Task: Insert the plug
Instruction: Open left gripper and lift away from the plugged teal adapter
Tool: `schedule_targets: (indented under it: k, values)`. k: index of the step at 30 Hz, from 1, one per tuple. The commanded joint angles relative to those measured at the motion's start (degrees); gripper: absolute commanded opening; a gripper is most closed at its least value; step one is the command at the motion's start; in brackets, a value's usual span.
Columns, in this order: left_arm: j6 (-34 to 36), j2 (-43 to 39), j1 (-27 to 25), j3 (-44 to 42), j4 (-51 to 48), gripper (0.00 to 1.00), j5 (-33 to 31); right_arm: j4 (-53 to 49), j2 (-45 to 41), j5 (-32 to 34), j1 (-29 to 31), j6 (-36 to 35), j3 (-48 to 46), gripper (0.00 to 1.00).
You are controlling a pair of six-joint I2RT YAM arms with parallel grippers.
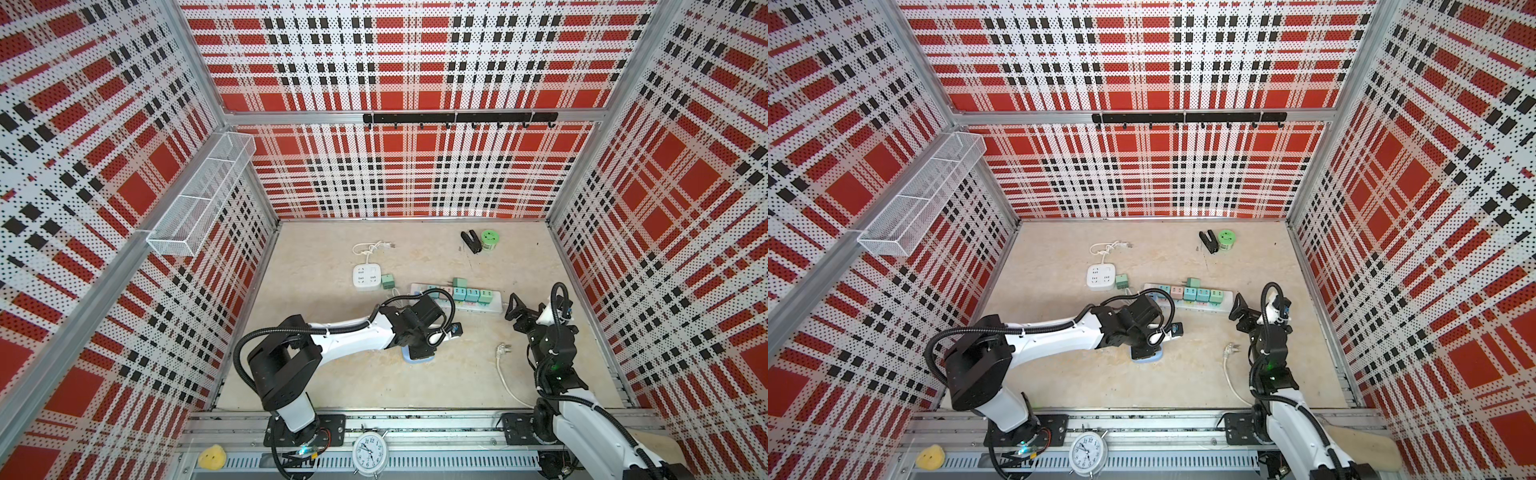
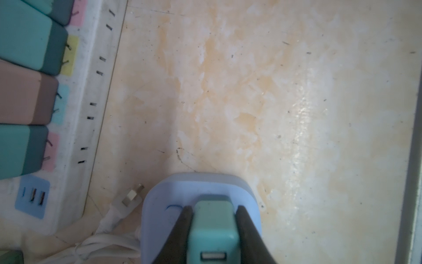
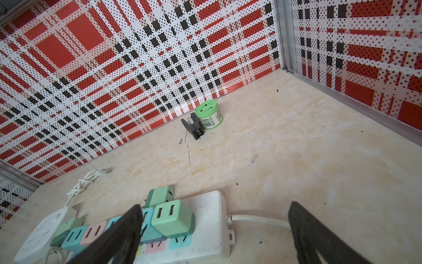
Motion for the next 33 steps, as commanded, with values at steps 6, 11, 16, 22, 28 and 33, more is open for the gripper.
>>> schedule_targets:
  k: [6,11,16,22,28,33]
  values:
    - [-2.93,-1.65,1.76,-4.29,5.45,0.00,5.53,2.09,-0.56,0.05,-0.20,0.22,-0.02,1.00]
    - [-4.20,-3.69,2.04,-5.51,7.15,0.22,3.62,2.64,0.44,-0.18,-0.20,0.21,0.24,1.00]
    - [-5.10,-8.92,2.30,-8.59,10.21,0.99,0.78,2.82,1.06,-0.35,-0.18,0.17,0.42,1.00]
    - [-5.51,-22.37,1.86,-17.08,20.42,0.99,-2.46,2.83,1.26,-0.36,-0.14,0.21,0.42,1.00]
    - [-12.61,-39.61,3.79,-32.35,41.91,0.99,-14.90,1.84,1.24,-0.79,-0.17,0.17,0.92,1.00]
    - [-24.69,-51.51,9.00,-44.17,57.35,0.99,-29.95,-6.96,-0.84,-7.23,-0.07,2.75,5.51,1.00]
